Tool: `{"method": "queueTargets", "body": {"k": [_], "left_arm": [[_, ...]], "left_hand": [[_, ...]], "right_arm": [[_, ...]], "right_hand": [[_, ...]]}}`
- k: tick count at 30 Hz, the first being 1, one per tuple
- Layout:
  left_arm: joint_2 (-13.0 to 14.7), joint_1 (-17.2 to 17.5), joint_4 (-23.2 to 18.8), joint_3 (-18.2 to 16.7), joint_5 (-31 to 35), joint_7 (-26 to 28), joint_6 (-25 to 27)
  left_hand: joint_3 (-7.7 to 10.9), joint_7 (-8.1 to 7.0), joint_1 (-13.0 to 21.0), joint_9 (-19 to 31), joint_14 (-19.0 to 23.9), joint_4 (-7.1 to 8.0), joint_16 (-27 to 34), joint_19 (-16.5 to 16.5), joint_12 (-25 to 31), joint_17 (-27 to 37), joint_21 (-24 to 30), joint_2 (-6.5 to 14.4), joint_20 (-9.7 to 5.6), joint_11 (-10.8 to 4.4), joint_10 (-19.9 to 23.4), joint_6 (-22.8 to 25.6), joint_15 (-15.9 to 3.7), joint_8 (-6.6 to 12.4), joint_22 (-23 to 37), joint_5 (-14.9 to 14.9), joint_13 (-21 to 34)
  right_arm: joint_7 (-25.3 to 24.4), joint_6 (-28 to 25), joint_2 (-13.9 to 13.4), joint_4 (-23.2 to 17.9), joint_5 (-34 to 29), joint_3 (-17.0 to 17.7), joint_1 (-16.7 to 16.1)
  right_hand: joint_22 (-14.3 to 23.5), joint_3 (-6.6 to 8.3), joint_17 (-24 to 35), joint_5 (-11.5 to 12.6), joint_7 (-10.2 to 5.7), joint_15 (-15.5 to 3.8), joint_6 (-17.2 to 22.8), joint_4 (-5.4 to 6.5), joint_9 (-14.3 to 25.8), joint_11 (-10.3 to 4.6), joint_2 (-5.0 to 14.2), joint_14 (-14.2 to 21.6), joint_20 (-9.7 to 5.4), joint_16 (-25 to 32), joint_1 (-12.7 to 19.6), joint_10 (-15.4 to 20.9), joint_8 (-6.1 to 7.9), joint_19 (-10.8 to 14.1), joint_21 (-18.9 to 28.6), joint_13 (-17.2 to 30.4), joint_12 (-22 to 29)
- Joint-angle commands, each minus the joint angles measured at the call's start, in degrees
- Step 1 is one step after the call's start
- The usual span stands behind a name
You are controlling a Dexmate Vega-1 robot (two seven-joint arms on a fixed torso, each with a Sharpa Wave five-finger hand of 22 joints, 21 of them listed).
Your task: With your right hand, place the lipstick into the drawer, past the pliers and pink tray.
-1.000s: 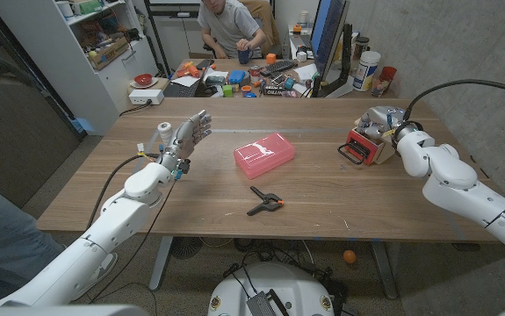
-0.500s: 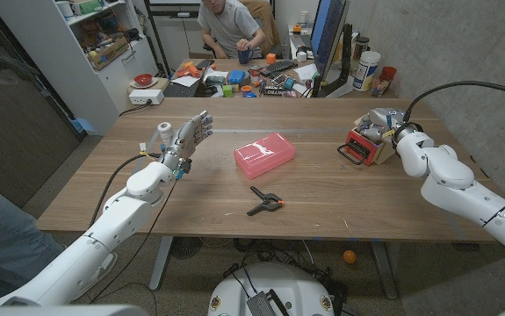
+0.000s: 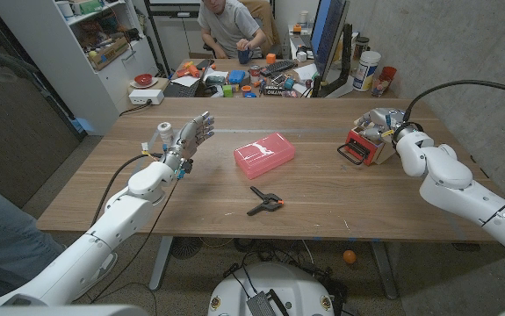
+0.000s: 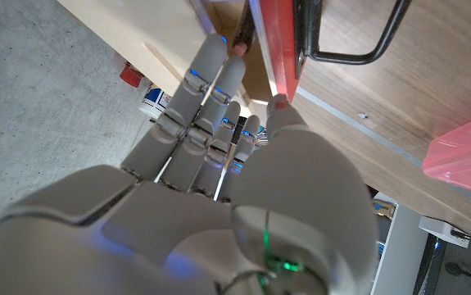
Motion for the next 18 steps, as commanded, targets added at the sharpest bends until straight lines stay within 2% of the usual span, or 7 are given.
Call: {"method": "queueTargets", "body": {"k": [1, 5, 7, 10, 14, 17, 18], "left_arm": [[-0.1, -0.6, 0.3, 0.2, 0.1, -0.5, 0.4], [-0.2, -0.7, 0.7, 0.1, -0.1, -0.9, 0.3], [-0.4, -0.7, 1.1, 0.2, -0.3, -1.4, -0.1], [-0.8, -0.5, 1.8, 0.1, -0.7, -2.1, -0.9], [-2.6, 0.3, 4.2, -0.6, -2.6, -4.2, -5.1], [-4.4, 1.2, 5.5, -1.2, -2.1, -3.0, -9.2], [-4.7, 1.4, 5.7, -1.4, -2.0, -2.9, -10.2]], "left_hand": [[0.03, -0.02, -0.6, 0.2, -0.1, -0.24, 0.1, -0.1, 0.2, 0.1, -0.3, 0.2, 0.46, -0.12, 0.1, 0.7, 0.08, 0.27, 0.2, 0.2, 0.1], [0.04, 0.11, -0.6, 0.2, -0.1, -0.26, 0.2, -0.1, 0.2, 0.1, -0.3, 0.2, 0.45, -0.13, 0.1, 0.7, 0.09, 0.27, 0.2, 0.2, 0.1], [0.04, 0.1, -0.6, 0.2, -0.1, -0.28, 0.2, -0.1, 0.2, 0.1, -0.3, 0.2, 0.5, -0.07, 0.1, 0.7, 0.12, 0.27, 0.2, 0.2, 0.1], [0.06, 0.08, -0.6, 0.2, -0.1, -0.3, 0.2, -0.1, 0.2, 0.1, -0.3, 0.3, 0.48, -0.22, 0.2, 0.7, 0.1, 0.25, 0.3, 0.2, 0.1], [0.09, 0.18, -0.6, 0.2, 0.1, -0.35, 0.3, 0.0, 0.3, 0.1, -0.3, 0.3, 0.45, -0.32, 0.4, 0.6, 0.06, 0.18, 0.3, 0.2, 0.1], [0.14, 1.39, -0.7, 0.2, 0.7, -0.51, 0.4, 0.2, 1.3, 0.1, -0.3, 0.5, 0.46, -0.88, 3.1, 2.5, -0.28, 0.8, 0.3, 0.2, 0.1], [0.14, 1.35, -0.8, 0.2, 1.2, -0.59, 0.6, 0.3, 1.7, 0.1, -0.3, 0.5, 0.51, -0.74, 4.2, 3.4, -0.35, 1.07, 0.3, 0.2, 0.1]], "right_arm": [[-9.9, -1.2, 1.6, -2.5, -1.3, 3.0, -4.7], [-10.1, -2.2, 1.9, -5.4, 0.0, 4.8, -6.1], [-11.0, -2.5, 2.2, -6.7, 0.5, 5.7, -7.0], [-14.1, -2.0, 3.3, -8.6, 1.7, 7.4, -8.8], [-19.9, 1.4, 6.3, -10.0, 6.2, 10.3, -11.5], [-23.8, 7.0, 9.2, -9.5, 12.2, 12.4, -12.8], [-25.7, 9.6, 10.6, -8.8, 14.5, 12.8, -13.1]], "right_hand": [[0.2, 1.5, 1.4, 0.3, -0.44, -1.52, 3.9, -1.0, 0.1, -1.0, 2.16, 1.9, -1.15, 1.0, 1.4, 4.2, 1.49, 1.0, 0.9, 0.6, 1.8], [0.1, 1.22, 1.4, 0.0, -0.14, -0.49, 2.5, -0.84, 0.1, -0.51, 1.48, -0.1, -0.6, -0.2, 0.3, 3.0, 0.82, 1.1, 1.1, 0.8, 1.4], [0.0, 0.64, 1.0, -0.3, 0.08, 1.52, 1.1, -0.11, 0.1, 0.15, 0.84, -2.9, 1.19, -2.0, -1.8, 1.6, 0.11, -0.8, 0.6, 1.1, 0.9], [-0.1, 0.38, 0.4, -0.3, 0.57, 2.69, -0.2, 0.6, 0.2, 0.34, 0.88, -4.3, 2.11, -3.2, -3.4, 0.5, -0.54, -2.0, 0.2, 1.3, 0.5], [-0.2, -0.01, 0.4, -0.4, 1.0, 2.38, -0.8, 1.48, 0.2, 0.89, 0.99, -3.7, 1.94, -3.1, -5.1, 0.1, -0.86, -1.7, 0.3, 1.4, 0.5], [-0.3, 0.06, 0.3, -0.4, 2.07, 2.21, -1.3, 1.71, 0.2, 2.28, 1.18, -2.8, 0.98, -3.0, -5.8, 0.3, -1.2, -0.5, 0.7, 1.6, 0.6], [-0.3, 0.1, 0.3, -0.4, 2.25, 2.21, -1.4, 1.72, 0.2, 2.65, 1.22, -2.7, 0.81, -3.0, -5.8, 0.3, -1.26, -0.3, 0.7, 1.6, 0.7]]}}
